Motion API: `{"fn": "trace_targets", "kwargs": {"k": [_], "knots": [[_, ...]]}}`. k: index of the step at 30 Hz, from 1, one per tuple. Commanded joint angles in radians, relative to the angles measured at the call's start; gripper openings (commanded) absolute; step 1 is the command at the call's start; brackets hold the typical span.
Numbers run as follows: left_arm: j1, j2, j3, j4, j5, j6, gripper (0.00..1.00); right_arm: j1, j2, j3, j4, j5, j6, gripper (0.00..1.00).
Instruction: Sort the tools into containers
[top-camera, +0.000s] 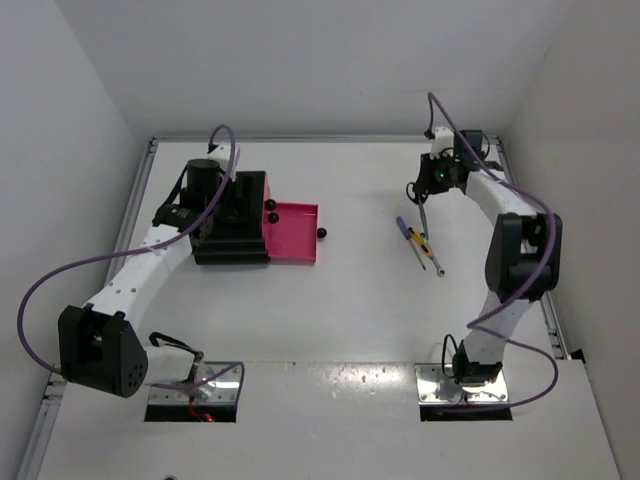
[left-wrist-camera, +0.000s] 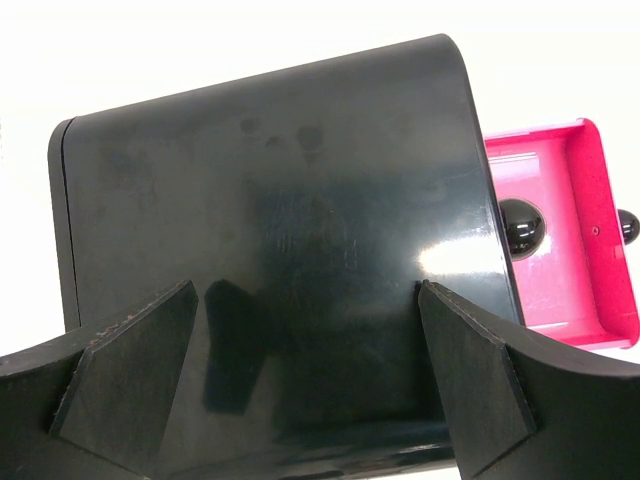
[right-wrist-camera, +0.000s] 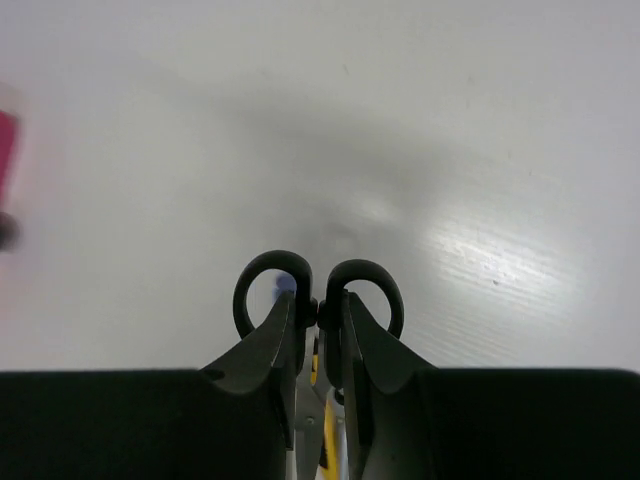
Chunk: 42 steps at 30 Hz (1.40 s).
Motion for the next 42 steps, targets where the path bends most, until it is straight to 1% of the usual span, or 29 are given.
{"fn": "trace_targets", "kwargs": {"k": [1, 2, 4, 5, 7, 8, 9, 10, 11, 12, 13, 15, 19, 20, 25, 29, 35, 36, 37, 38, 42], "knots": [[-0.005, 0.014, 0.019, -0.028, -0.030, 0.001, 1.00, 0.016, -0.178, -0.075, 0.259, -0.164, 0.167, 0.00], [-0.005, 0.014, 0.019, -0.028, -0.030, 0.001, 1.00, 0.017, -0.220, -0.097, 0.307, -0.190, 0.204, 0.00], [-0.005, 0.014, 0.019, -0.028, -0.021, -0.009, 1.00, 0.046, -0.241, -0.135, 0.377, -0.212, 0.292, 0.00], [-0.005, 0.025, 0.019, -0.028, -0.021, -0.009, 1.00, 0.070, -0.241, -0.154, 0.454, -0.232, 0.327, 0.00], [-0.005, 0.035, 0.019, -0.028, -0.008, -0.018, 1.00, 0.098, -0.267, -0.213, 0.547, -0.232, 0.439, 0.00], [-0.005, 0.035, 0.019, -0.028, 0.002, -0.018, 1.00, 0.133, -0.278, -0.230, 0.628, -0.243, 0.470, 0.00], [0.004, 0.035, 0.019, -0.028, 0.012, -0.027, 1.00, 0.150, -0.278, -0.240, 0.651, -0.243, 0.494, 0.00], [0.004, 0.035, 0.019, -0.028, 0.012, -0.027, 1.00, 0.167, -0.257, -0.240, 0.667, -0.243, 0.551, 0.00], [0.004, 0.035, 0.019, -0.028, 0.012, -0.027, 1.00, 0.196, -0.245, -0.258, 0.744, -0.218, 0.589, 0.00], [0.004, 0.035, 0.019, -0.028, 0.012, -0.038, 1.00, 0.208, -0.232, -0.269, 0.788, -0.218, 0.629, 0.00], [0.004, 0.035, 0.019, -0.018, 0.012, -0.038, 1.00, 0.222, -0.208, -0.287, 0.831, -0.205, 0.702, 0.00], [0.014, 0.035, 0.019, -0.018, 0.012, -0.048, 1.00, 0.268, -0.180, -0.287, 0.910, -0.188, 0.743, 0.00], [0.035, 0.035, 0.019, -0.008, 0.036, -0.058, 1.00, 0.332, -0.099, -0.267, 1.009, -0.172, 0.835, 0.00], [0.035, 0.035, 0.019, -0.008, 0.036, -0.058, 1.00, 0.360, -0.087, -0.251, 1.009, -0.181, 0.835, 0.00], [0.035, 0.035, 0.019, -0.008, 0.036, -0.067, 1.00, 0.421, -0.007, -0.194, 1.020, -0.181, 0.835, 0.00], [0.044, 0.035, 0.019, -0.008, 0.036, -0.067, 1.00, 0.457, 0.061, -0.091, 0.989, -0.191, 0.837, 0.00], [0.053, 0.035, 0.010, -0.008, 0.036, -0.067, 1.00, 0.544, 0.136, 0.072, 0.824, -0.191, 0.693, 0.00], [0.053, 0.035, 0.010, -0.008, 0.036, -0.067, 1.00, 0.553, 0.136, 0.087, 0.796, -0.172, 0.627, 0.00], [0.063, 0.035, 0.010, -0.008, 0.036, -0.067, 1.00, 0.567, 0.145, 0.098, 0.759, -0.163, 0.605, 0.00], [0.063, 0.035, 0.010, -0.008, 0.036, -0.067, 1.00, 0.567, 0.145, 0.098, 0.759, -0.154, 0.578, 0.00], [0.063, 0.035, 0.010, -0.008, 0.045, -0.067, 1.00, 0.567, 0.154, 0.087, 0.748, -0.132, 0.550, 0.00]]}}
